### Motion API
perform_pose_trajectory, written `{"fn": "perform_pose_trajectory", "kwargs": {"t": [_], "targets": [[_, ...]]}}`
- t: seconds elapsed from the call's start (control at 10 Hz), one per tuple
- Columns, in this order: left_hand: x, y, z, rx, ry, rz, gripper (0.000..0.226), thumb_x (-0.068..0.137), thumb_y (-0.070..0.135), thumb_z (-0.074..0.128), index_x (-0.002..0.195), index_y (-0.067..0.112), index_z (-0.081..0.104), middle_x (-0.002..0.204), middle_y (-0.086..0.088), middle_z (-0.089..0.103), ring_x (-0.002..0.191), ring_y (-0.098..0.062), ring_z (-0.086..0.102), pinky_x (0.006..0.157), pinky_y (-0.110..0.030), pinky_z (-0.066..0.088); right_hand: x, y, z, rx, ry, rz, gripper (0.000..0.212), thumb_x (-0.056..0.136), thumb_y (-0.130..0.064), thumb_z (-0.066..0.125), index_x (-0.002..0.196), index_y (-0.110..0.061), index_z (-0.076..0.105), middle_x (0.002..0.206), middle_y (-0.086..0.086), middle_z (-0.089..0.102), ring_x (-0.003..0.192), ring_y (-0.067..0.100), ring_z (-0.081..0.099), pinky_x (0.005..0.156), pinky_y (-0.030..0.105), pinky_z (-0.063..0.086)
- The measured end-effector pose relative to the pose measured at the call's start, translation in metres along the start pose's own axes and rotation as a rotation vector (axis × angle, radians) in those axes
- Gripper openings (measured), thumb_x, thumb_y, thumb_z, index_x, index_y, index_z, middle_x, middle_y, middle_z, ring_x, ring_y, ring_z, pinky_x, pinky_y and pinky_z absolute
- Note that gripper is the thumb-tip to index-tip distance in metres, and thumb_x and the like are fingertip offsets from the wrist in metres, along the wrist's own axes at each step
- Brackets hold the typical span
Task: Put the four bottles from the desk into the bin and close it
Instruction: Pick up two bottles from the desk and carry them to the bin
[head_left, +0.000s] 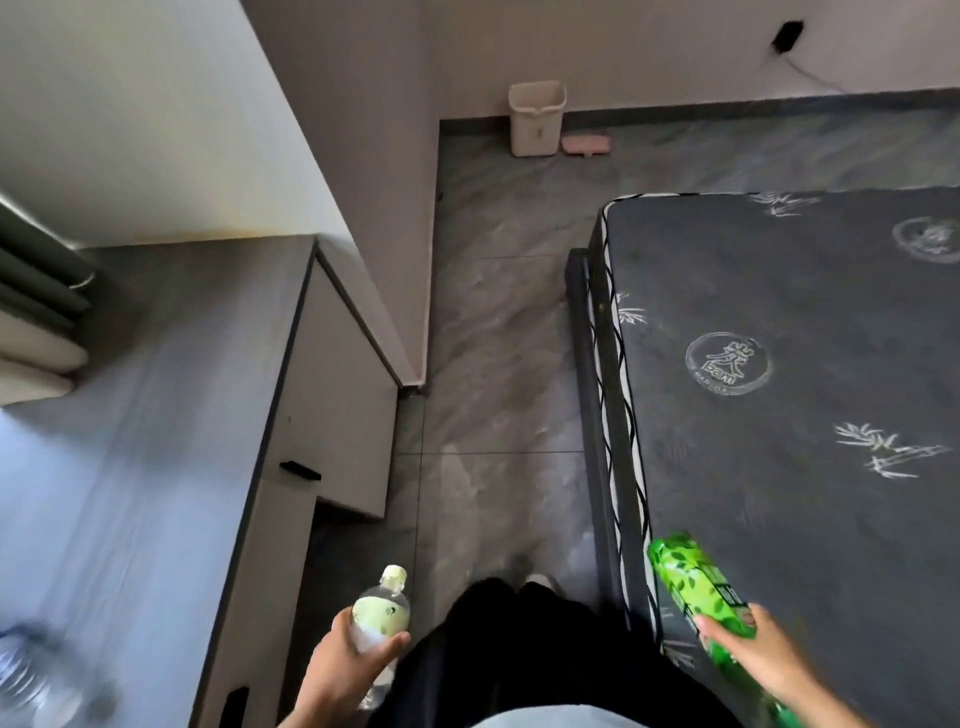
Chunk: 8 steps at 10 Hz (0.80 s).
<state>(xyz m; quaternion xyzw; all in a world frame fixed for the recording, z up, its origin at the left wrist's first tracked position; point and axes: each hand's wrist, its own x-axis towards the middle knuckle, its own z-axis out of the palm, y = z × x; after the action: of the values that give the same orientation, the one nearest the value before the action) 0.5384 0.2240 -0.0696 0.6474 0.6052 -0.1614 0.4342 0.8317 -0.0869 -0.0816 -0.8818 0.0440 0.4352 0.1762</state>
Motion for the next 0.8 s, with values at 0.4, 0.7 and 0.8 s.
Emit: {"fn": "perform_pose_trajectory", "kwargs": {"t": [0.4, 0.7, 0.8], "targets": [[0.101, 0.130, -0.039, 0.002, -0.031, -0.062, 0.043, 0.065, 0.038, 0.077, 0.104, 0.022, 0.065, 0.101, -0.008, 0.069, 0.100, -0.027, 0.062, 0.081, -0.031, 0.044, 0.088, -0.148, -0.066, 0.012, -0.034, -0.058, 0.033, 0.076, -0.042, 0.070, 0.095, -0.019, 0.058, 0.115, 0.015, 0.066, 0.092, 0.024, 0.059, 0.081, 0.033, 0.043], [0.210, 0.281, -0.075, 0.078, -0.050, -0.009, 0.076, 0.067, 0.048, 0.074, 0.127, 0.012, 0.044, 0.121, -0.015, 0.060, 0.112, -0.033, 0.055, 0.089, -0.034, 0.044, 0.151, -0.190, -0.107, 0.153, -0.039, 0.117, 0.070, 0.084, -0.012, 0.065, 0.141, 0.007, 0.028, 0.150, 0.026, 0.029, 0.137, 0.038, 0.032, 0.114, 0.039, 0.022], [0.243, 0.335, -0.082, 0.093, -0.045, 0.018, 0.079, 0.066, 0.049, 0.075, 0.129, 0.013, 0.042, 0.119, -0.016, 0.061, 0.110, -0.034, 0.056, 0.087, -0.035, 0.044, 0.191, -0.236, -0.119, 0.714, 0.192, 0.188, 0.049, 0.101, -0.018, 0.011, 0.147, -0.003, 0.004, 0.159, 0.010, 0.007, 0.147, 0.016, 0.003, 0.112, 0.008, -0.003]]}}
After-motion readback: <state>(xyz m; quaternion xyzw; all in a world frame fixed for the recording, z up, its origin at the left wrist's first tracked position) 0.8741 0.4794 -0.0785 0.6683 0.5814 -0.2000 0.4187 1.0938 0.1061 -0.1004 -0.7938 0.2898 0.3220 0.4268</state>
